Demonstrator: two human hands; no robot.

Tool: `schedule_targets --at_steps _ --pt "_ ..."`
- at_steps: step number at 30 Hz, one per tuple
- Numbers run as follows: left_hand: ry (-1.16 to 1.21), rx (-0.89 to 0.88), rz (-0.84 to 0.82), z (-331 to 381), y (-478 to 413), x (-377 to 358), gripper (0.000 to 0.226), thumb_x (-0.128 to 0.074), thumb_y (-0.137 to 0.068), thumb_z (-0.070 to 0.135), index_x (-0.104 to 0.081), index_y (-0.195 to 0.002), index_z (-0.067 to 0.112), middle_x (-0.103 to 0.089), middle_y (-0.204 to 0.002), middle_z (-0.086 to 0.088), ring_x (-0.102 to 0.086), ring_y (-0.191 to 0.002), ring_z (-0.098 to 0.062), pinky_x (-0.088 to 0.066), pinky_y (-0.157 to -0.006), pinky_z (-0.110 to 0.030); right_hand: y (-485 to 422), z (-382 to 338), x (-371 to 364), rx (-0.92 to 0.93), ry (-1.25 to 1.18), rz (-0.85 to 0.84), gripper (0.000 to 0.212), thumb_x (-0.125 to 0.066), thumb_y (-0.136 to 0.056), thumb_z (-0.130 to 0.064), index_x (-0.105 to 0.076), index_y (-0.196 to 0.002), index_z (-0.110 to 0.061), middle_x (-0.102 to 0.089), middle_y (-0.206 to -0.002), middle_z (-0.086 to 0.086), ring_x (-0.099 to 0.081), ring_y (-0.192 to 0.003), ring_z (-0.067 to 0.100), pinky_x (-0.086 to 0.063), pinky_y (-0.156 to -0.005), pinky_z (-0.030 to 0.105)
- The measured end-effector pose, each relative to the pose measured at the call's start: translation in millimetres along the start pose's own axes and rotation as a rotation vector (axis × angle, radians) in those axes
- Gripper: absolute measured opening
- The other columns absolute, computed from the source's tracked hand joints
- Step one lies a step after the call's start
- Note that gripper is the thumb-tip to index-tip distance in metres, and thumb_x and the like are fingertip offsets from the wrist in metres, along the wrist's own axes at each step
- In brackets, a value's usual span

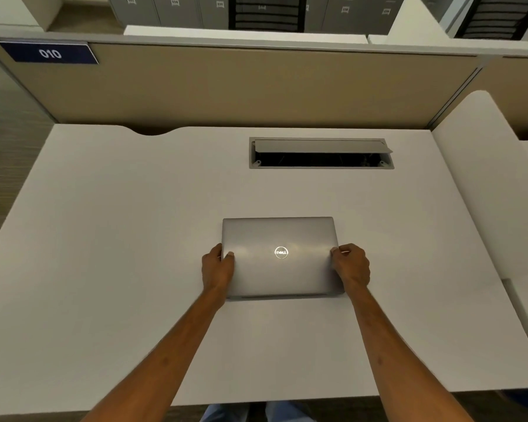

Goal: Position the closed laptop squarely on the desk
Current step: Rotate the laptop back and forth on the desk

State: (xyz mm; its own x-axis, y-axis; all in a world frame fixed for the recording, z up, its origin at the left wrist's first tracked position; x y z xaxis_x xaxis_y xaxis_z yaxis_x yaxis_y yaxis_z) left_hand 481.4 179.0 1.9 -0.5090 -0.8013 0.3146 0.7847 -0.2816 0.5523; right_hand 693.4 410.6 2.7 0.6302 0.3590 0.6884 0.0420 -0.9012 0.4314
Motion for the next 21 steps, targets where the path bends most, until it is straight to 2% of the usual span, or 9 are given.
schedule_targets --at_steps 3,6,8,9,11,12,15,18,21 --pt "0.093 0.142 -0.009 7.9 -3.2 -2.2 0.02 -0.06 -0.098 0.018 -0.066 -0.107 0.001 -0.066 -0.104 -0.006 -0.056 -0.082 -0.022 -0.042 -0.066 -0.026 0.3 -3.9 -0.4 -0.033 -0.013 -0.01 0.027 -0.069 -0.1 -0.028 -0.078 -0.114 -0.007 -0.078 -0.119 0.016 -0.072 -0.111 0.04 -0.055 -0.09 0.04" --pt "0.18 0.244 0.017 15.3 -6.6 -5.1 0.011 -0.063 -0.097 0.018 -0.063 -0.086 0.014 -0.06 -0.093 -0.001 -0.052 -0.088 -0.025 -0.041 -0.083 -0.032 -3.7 -9.8 1.1 -0.066 -0.014 -0.037 0.017 -0.067 -0.093 -0.013 -0.076 -0.085 0.0 -0.08 -0.104 0.022 -0.069 -0.076 0.033 -0.059 -0.082 0.042" --pt "0.23 0.271 0.029 16.9 -3.7 -6.0 0.018 -0.062 -0.097 0.017 -0.059 -0.079 0.022 -0.056 -0.088 0.002 -0.05 -0.081 -0.021 -0.04 -0.076 -0.032 -5.7 -10.7 2.7 -0.088 0.002 -0.056 0.021 -0.065 -0.091 -0.007 -0.065 -0.07 -0.009 -0.079 -0.102 0.023 -0.059 -0.064 0.024 -0.053 -0.077 0.036" --pt "0.246 0.277 0.032 16.4 -2.2 -6.0 0.019 -0.062 -0.096 0.017 -0.059 -0.078 0.022 -0.056 -0.088 0.001 -0.048 -0.079 -0.019 -0.039 -0.07 -0.032 -6.9 -11.0 3.7 -0.088 0.01 -0.062 0.022 -0.064 -0.091 -0.007 -0.063 -0.07 -0.011 -0.079 -0.103 0.022 -0.059 -0.066 0.024 -0.051 -0.076 0.035" --pt "0.277 0.302 0.029 13.7 1.1 -6.3 0.019 -0.062 -0.096 0.018 -0.058 -0.078 0.022 -0.056 -0.092 -0.002 -0.048 -0.08 -0.02 -0.037 -0.068 -0.03 -9.9 -14.2 6.7 -0.088 0.019 -0.077 0.013 -0.065 -0.09 -0.007 -0.068 -0.078 -0.009 -0.079 -0.103 0.022 -0.063 -0.073 0.028 -0.052 -0.077 0.035" --pt "0.29 0.312 0.031 12.3 3.5 -6.6 0.018 -0.062 -0.096 0.018 -0.059 -0.079 0.022 -0.057 -0.095 -0.002 -0.049 -0.081 -0.02 -0.038 -0.07 -0.031 -12.2 -16.8 8.1 -0.083 0.018 -0.089 0.009 -0.065 -0.09 -0.007 -0.072 -0.085 -0.007 -0.079 -0.103 0.021 -0.066 -0.079 0.03 -0.054 -0.079 0.037" --pt "0.321 0.336 0.054 8.2 13.6 -6.7 0.015 -0.061 -0.095 0.018 -0.06 -0.08 0.02 -0.058 -0.102 -0.005 -0.049 -0.091 -0.025 -0.039 -0.08 -0.035 -18.7 -27.6 11.8 -0.051 0.033 -0.135 0.017 -0.067 -0.091 -0.012 -0.078 -0.102 -0.004 -0.08 -0.105 0.017 -0.075 -0.098 0.037 -0.059 -0.087 0.041" --pt "0.357 0.352 0.057 0.5 22.5 -8.1 0.009 -0.06 -0.094 0.018 -0.065 -0.094 0.011 -0.057 -0.104 -0.008 -0.048 -0.096 -0.027 -0.037 -0.083 -0.038 -27.4 -43.1 14.2 0.005 0.058 -0.174 0.02 -0.068 -0.091 -0.015 -0.077 -0.106 -0.006 -0.08 -0.107 0.015 -0.075 -0.103 0.037 -0.055 -0.084 0.037" --pt "0.411 0.357 0.079 -8.9 34.4 -11.5 0.011 -0.06 -0.094 0.015 -0.065 -0.102 0.01 -0.057 -0.104 -0.01 -0.048 -0.095 -0.027 -0.037 -0.084 -0.037 -36.1 -59.7 13.7 0.059 0.11 -0.202 0.022 -0.066 -0.092 -0.015 -0.076 -0.107 -0.004 -0.079 -0.108 0.015 -0.074 -0.104 0.037 -0.059 -0.093 0.042"
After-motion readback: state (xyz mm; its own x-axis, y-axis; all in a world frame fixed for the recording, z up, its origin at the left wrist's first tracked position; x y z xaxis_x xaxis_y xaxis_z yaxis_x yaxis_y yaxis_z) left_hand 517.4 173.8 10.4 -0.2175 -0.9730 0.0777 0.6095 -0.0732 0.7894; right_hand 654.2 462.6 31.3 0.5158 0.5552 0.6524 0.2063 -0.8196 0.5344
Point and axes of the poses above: each hand's wrist, its own y-axis away from the middle knuckle, its own x-axis out of the back of the hand, z = x × y, the point moved 2 cm from there along -y, towards the middle knuckle
